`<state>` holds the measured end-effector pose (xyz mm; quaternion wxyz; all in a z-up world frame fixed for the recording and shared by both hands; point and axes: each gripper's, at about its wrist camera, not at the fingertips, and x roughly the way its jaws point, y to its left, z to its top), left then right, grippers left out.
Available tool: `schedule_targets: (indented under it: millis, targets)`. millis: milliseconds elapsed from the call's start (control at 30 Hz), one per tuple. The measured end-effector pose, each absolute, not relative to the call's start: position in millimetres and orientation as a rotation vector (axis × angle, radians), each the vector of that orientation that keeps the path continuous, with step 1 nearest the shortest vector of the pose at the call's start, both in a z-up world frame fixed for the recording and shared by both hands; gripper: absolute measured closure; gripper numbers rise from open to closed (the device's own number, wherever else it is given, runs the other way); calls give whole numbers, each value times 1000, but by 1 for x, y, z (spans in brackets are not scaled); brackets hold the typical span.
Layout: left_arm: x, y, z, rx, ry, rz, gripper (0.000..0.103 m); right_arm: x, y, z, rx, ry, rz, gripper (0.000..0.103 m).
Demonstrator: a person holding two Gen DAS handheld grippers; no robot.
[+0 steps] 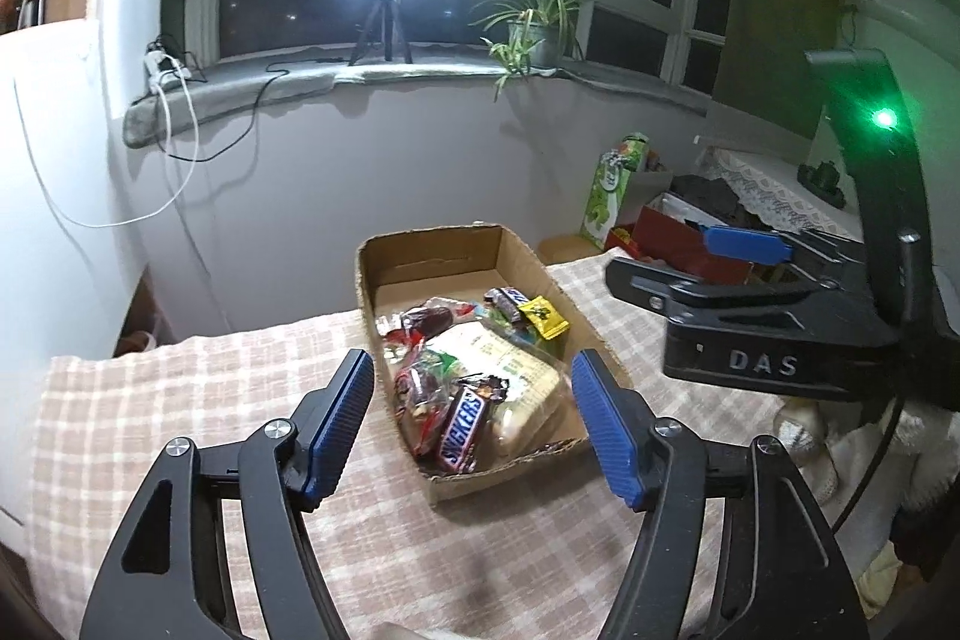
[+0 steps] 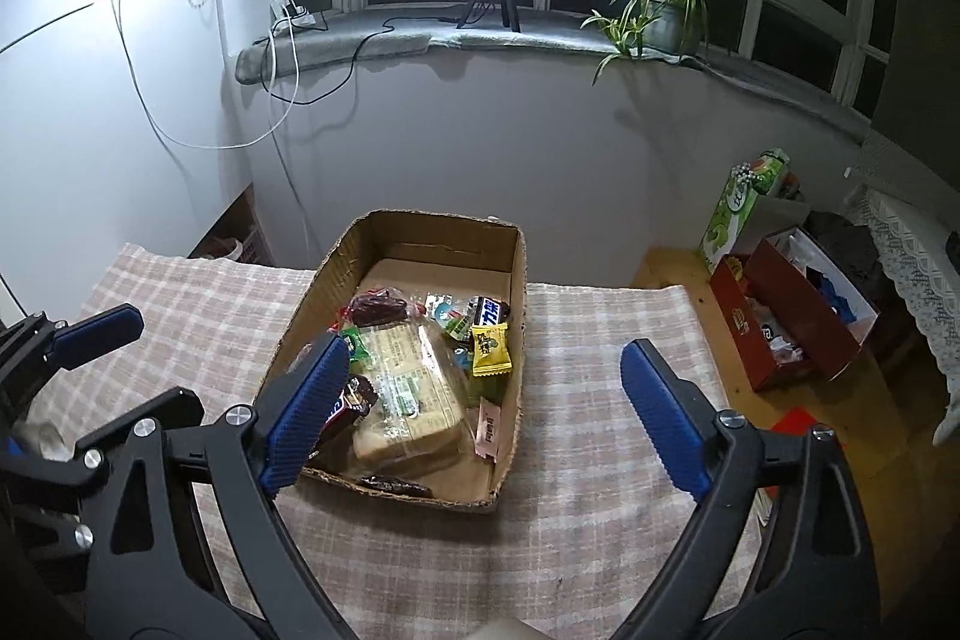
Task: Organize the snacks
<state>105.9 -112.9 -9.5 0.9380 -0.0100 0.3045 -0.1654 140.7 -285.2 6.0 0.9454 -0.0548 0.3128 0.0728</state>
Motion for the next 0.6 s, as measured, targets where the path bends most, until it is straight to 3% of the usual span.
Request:
schedule_targets:
  millis: [600]
  targets:
    - [93,-118,-6,9,598,-325,35,135,-290,5,-117,637,135,9]
